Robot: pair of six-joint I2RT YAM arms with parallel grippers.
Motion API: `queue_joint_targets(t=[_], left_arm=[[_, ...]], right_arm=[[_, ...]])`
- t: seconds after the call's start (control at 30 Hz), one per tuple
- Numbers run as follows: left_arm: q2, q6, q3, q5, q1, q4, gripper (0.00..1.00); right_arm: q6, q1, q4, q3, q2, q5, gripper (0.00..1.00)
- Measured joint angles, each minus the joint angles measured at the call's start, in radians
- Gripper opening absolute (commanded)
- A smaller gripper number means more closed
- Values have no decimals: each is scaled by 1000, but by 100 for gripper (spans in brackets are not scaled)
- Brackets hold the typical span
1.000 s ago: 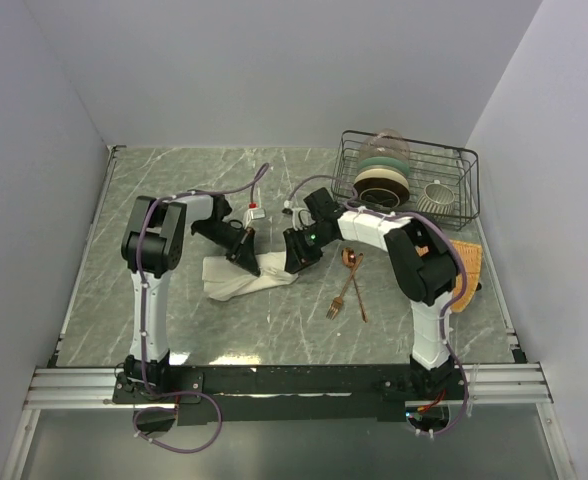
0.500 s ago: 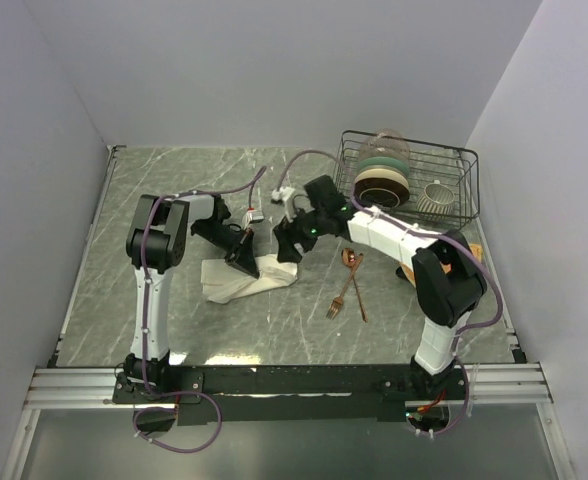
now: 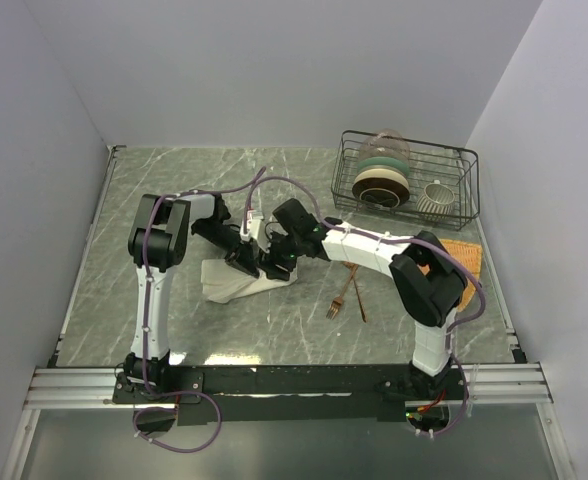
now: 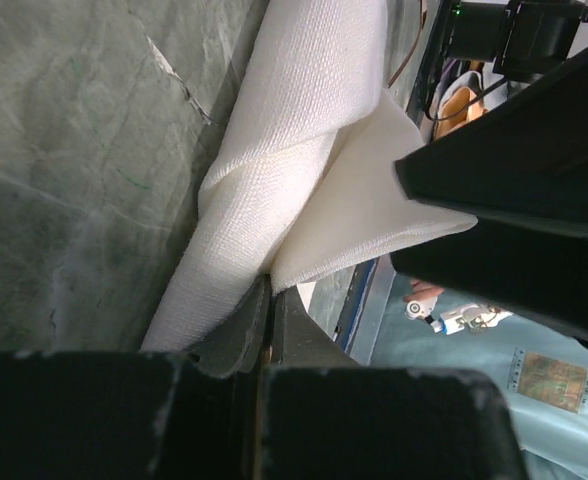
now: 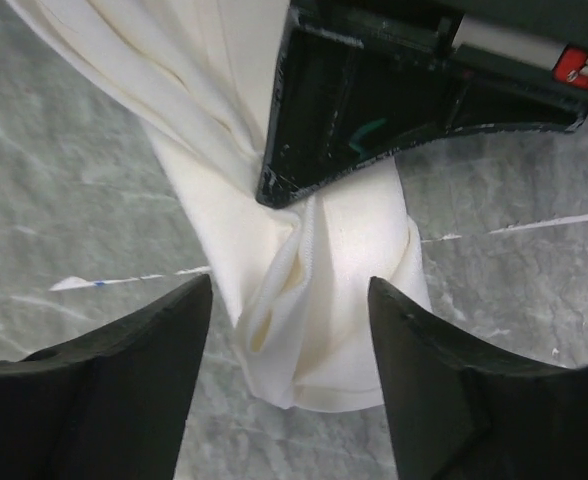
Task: Fold the napkin into a case and place the utensils inside
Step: Fold the 2/3-rectangle-folded napkin.
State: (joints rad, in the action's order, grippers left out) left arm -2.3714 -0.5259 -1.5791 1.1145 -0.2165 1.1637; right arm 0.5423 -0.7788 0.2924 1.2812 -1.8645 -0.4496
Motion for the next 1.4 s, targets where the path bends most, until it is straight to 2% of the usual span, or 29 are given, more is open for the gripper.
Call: queue_joint_targets(t=[0.07,0.17,0.23,0.33,0.4,0.43,0.53,0.63,0.73,0.83,1.17,1.3,1.4], left_arm=[[-3,0,-5,-1,1,5,2],[-11,1,-12,2,4,13,2],[-14,6,-13,7,6,16,2],[-15,9,-13,7,8,16,2],[-15,12,-13,7,11,16,3],[-15,12,-13,6,12,16,3],[-15,11,-14,6,16,18,9],[-15,9,-14,6,18,15,20],[-5,11,-5,15,25,0,38],[58,13,31,14,47,-43,45],[341,-4,161,69,240,-181,55],[495,19,287,17,293,-299,58],[605,12,360,-42,290,-364,64]], right_arm=[[18,0,0,0,-11,16,49],[40,0,-1,-7,-15,24,38],[50,0,0,-11,-17,28,41],[53,0,4,-11,-26,37,53],[55,0,11,-10,-35,39,52],[55,0,15,-10,-40,39,38],[61,1,26,-9,-49,40,9],[45,4,35,1,-63,40,0],[13,16,55,36,-88,34,0],[-29,38,71,75,-120,16,0],[-174,109,119,113,-147,-77,0],[-226,132,126,139,-163,-126,0],[-268,150,127,148,-169,-169,0]])
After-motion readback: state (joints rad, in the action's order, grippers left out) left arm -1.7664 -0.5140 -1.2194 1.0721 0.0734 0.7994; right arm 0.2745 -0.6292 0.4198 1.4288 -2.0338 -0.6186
